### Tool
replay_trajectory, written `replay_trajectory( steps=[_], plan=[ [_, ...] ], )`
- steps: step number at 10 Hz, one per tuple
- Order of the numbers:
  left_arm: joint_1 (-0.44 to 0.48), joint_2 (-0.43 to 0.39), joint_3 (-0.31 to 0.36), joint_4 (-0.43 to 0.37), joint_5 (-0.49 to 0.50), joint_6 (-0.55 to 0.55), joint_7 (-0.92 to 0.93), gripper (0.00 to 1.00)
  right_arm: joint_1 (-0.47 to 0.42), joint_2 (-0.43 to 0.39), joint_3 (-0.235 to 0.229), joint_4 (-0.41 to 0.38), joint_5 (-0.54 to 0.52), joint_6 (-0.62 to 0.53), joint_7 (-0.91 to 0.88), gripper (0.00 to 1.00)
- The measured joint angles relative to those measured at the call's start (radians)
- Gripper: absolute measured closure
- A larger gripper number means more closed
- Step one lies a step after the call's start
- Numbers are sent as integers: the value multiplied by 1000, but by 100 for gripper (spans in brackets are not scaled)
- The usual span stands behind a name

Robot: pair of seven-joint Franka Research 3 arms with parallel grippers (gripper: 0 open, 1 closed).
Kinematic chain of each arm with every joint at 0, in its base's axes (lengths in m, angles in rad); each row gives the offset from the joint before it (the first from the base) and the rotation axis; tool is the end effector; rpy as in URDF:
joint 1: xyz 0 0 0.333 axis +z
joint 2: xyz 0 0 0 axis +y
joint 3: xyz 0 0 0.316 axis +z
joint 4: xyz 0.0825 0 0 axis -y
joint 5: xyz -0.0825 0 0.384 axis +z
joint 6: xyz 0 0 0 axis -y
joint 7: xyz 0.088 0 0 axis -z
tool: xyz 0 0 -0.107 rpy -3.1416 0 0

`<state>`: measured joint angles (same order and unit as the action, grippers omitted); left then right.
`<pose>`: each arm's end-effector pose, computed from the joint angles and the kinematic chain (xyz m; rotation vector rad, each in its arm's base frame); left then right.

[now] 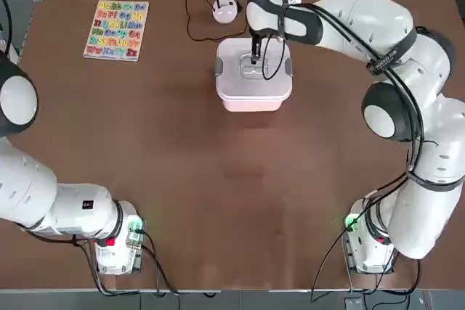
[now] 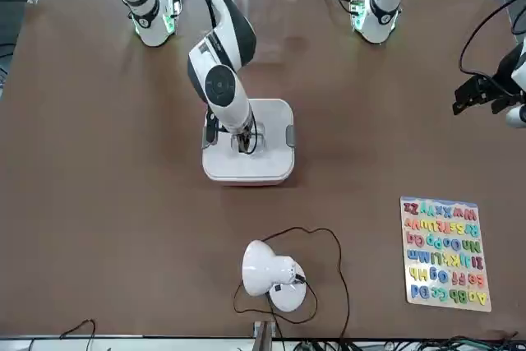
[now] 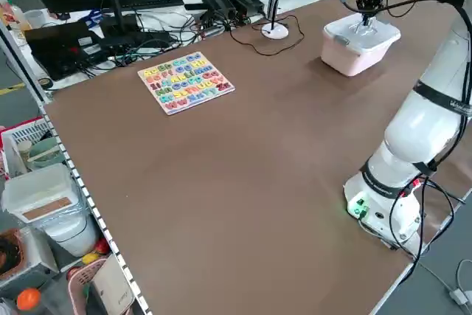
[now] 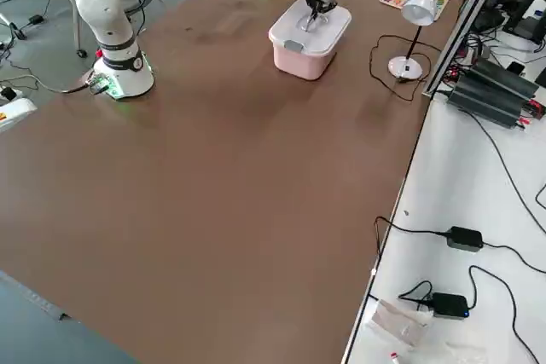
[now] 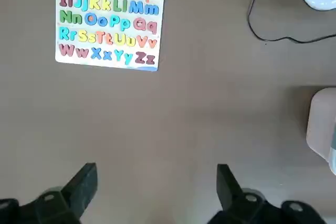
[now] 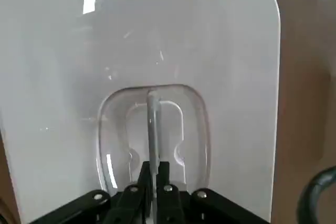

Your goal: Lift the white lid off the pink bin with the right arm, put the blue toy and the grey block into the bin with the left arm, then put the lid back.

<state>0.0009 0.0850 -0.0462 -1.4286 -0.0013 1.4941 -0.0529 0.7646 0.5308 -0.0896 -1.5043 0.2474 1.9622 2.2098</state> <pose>0.5730 -0.0248 0.6365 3.1372 0.0120 -0.0308 0.5243 0.4523 0.3547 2.1176 -2.2397 -0.2889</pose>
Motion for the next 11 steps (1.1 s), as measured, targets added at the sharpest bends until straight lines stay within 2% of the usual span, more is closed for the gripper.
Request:
replay_trajectory(
  steps=[6,7,11],
  plan=[
    [-1,0,0,0,0,0,0,0,1,4,0,1,0,1,2,91],
    [0,0,0,0,0,0,-1,0,2,6,0,1,0,1,2,80],
    [-3,0,-1,0,20,6,-1,0,2,12,-4,1,0,1,2,21]
  ],
)
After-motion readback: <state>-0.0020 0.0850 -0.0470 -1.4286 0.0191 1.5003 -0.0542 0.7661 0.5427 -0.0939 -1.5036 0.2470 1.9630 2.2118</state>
